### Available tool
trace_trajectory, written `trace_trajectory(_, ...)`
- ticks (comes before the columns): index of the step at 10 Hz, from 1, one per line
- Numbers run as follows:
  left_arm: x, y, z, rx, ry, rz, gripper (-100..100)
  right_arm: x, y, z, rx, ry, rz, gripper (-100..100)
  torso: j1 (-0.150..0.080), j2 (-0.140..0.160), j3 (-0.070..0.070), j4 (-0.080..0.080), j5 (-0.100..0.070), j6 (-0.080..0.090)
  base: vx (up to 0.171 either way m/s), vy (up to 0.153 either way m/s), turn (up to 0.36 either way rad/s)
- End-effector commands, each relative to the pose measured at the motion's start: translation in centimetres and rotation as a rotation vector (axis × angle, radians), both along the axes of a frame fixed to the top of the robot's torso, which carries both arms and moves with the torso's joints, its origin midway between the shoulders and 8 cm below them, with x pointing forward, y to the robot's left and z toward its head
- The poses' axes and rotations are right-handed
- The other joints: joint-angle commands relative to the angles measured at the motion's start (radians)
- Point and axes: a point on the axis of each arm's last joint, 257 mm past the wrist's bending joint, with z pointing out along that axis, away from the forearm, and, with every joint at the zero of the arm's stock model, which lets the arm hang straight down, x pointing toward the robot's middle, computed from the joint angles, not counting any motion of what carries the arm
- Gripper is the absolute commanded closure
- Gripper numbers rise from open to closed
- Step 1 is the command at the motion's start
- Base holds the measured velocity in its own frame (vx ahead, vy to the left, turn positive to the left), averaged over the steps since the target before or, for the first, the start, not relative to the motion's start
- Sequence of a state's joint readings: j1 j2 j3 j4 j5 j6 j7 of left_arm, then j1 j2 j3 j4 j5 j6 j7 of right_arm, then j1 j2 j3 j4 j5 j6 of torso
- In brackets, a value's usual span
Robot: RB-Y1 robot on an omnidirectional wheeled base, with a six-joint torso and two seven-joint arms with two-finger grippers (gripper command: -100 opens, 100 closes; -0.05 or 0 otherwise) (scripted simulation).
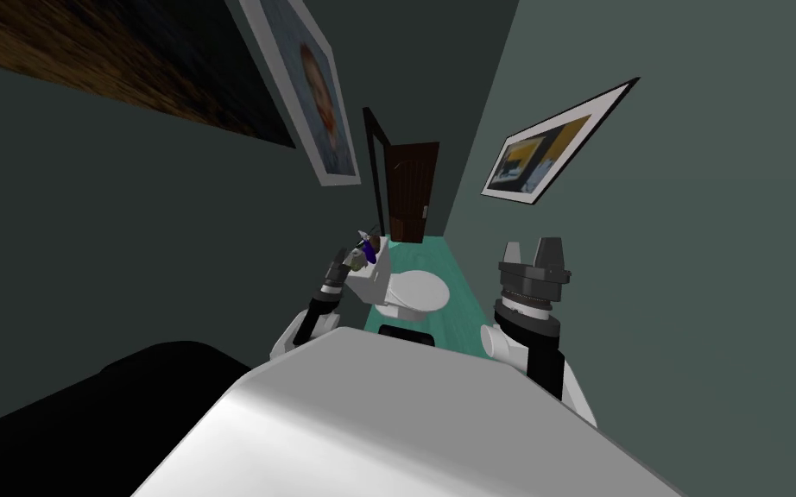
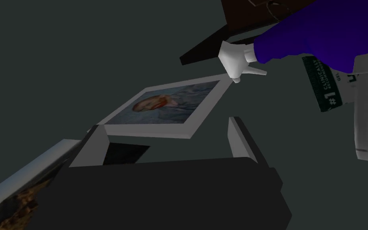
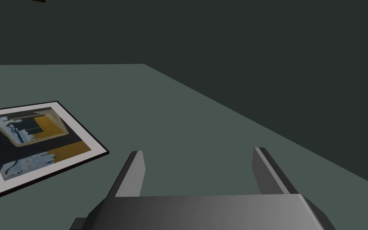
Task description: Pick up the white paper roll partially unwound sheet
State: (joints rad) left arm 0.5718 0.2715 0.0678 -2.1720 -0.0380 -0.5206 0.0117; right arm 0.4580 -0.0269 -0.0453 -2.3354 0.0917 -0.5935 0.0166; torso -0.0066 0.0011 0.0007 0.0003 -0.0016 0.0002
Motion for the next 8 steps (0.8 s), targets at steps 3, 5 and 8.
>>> trace_trajectory(3,0.3,1.3,-4.7,0.032,0.137,-0.041,-100,0.0,0.0,0.0,0.000,0.000,0.000,0,0.000,0.000,0.000,0.000,0.000,0.000,-0.022,-0.115,-0.066)
trace_trajectory(5,0.3,2.1,-6.7,0.047,0.197,-0.055,-100,0.0,0.0,0.0,0.000,0.000,0.000,0,0.001,0.000,0.000,0.000,0.000,0.000,-0.009,-0.093,-0.053)
trace_trajectory(8,0.1,3.0,-8.8,0.074,0.262,-0.072,-100,0.0,0.0,0.0,0.000,0.000,0.000,0,0.001,0.000,0.000,0.000,0.000,0.000,-0.008,-0.082,-0.050)
